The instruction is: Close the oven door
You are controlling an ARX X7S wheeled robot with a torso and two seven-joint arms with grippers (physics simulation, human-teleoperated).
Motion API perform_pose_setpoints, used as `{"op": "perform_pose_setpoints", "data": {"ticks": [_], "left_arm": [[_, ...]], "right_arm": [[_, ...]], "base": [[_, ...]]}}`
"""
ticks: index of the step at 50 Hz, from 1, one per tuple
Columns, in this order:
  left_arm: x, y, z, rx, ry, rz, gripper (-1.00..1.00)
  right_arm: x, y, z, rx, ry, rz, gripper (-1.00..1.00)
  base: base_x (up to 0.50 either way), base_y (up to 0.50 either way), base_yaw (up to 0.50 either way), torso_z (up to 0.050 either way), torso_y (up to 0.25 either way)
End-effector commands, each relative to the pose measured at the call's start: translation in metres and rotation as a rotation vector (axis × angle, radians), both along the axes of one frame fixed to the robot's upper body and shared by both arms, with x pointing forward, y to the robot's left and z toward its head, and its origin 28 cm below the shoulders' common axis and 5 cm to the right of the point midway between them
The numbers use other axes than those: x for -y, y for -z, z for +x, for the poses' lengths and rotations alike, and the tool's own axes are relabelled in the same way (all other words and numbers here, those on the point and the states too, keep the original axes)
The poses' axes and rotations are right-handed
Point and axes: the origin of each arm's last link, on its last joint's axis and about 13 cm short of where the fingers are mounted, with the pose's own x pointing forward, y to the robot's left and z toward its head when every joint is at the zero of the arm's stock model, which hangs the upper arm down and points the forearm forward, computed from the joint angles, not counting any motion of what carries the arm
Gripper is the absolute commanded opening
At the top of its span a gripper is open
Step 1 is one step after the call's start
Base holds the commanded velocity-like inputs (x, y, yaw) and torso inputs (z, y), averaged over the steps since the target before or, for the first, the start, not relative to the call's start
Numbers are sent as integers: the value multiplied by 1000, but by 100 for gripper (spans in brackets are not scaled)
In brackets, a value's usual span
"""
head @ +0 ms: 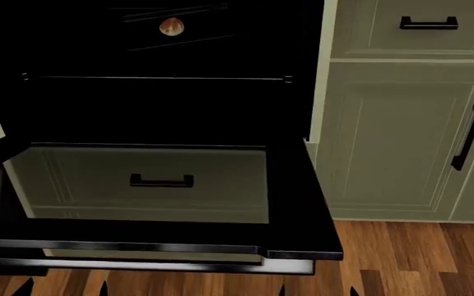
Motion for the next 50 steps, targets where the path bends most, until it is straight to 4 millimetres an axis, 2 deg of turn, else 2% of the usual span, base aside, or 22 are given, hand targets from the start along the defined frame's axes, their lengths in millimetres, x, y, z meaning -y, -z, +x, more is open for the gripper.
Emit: {"op": "perform_pose_setpoints", "data": {"ticks": [1, 50], "left_arm": [[0, 0, -1, 2, 0, 5, 100], [0, 0, 0, -3, -1, 9, 100]], "right_arm": [[0, 0, 0, -1, 0, -2, 100], [0, 0, 0, 1, 1, -5, 100]], "base": [[0, 0, 0, -50, 0], [0, 0, 0, -50, 0]]}}
